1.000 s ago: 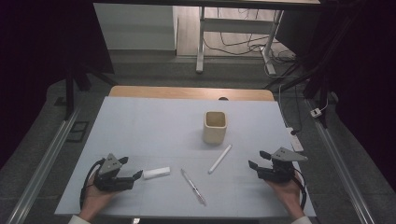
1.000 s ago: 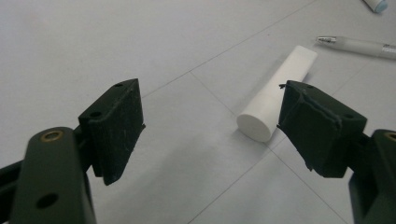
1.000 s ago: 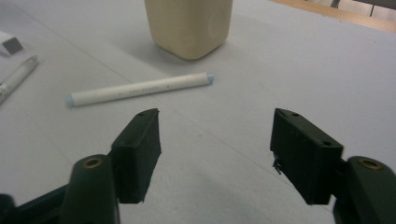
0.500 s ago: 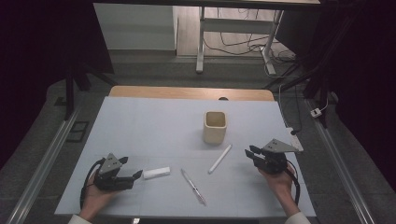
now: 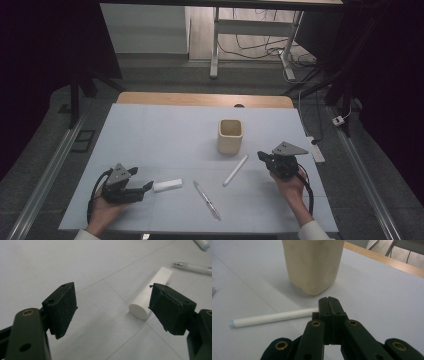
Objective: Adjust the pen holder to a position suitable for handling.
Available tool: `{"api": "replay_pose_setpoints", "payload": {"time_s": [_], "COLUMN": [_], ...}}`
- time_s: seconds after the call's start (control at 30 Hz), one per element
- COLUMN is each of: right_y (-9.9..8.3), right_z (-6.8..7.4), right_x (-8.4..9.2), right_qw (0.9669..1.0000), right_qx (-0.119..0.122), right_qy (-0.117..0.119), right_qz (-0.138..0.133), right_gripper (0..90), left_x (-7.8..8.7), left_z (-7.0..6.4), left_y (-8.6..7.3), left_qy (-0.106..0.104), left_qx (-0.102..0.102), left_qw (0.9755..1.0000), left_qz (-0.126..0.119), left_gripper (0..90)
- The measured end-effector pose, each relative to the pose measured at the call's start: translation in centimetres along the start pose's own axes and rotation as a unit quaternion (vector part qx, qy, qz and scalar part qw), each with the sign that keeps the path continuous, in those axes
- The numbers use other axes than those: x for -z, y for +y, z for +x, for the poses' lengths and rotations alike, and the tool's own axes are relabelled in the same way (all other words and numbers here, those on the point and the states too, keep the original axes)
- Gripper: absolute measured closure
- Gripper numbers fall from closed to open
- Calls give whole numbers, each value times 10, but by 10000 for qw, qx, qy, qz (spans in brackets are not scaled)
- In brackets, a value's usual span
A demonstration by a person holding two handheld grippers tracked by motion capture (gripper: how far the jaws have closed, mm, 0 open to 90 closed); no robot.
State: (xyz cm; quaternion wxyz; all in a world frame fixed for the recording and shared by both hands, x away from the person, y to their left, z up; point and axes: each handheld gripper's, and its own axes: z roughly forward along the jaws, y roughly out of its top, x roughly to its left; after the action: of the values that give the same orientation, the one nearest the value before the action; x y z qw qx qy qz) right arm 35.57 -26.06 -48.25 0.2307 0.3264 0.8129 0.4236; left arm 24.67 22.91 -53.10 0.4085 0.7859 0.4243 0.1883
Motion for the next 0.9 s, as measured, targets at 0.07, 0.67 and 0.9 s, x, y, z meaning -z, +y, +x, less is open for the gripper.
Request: {"api": "replay_pose_setpoints", "payload": {"time_s": [0.07,0.67,0.9], "right_y": [1,10,15], "right_z": [-1,-16,-18], "right_x": [-4,-38,-55], "right_qw": [10000,9996,9996], "right_qx": [-6,-219,-246], "right_qy": [-51,-145,-80], "right_qz": [15,109,127], "right_gripper": [893,893,893], "left_x": [0,-1,-2], "left_z": [0,-1,0], "left_y": [0,-1,-1], "left_qy": [9,42,36], "left_qx": [-2,-52,-68], "left_qw": [10000,10000,9999], "left_qz": [-2,54,70], "left_gripper": [219,219,220]}}
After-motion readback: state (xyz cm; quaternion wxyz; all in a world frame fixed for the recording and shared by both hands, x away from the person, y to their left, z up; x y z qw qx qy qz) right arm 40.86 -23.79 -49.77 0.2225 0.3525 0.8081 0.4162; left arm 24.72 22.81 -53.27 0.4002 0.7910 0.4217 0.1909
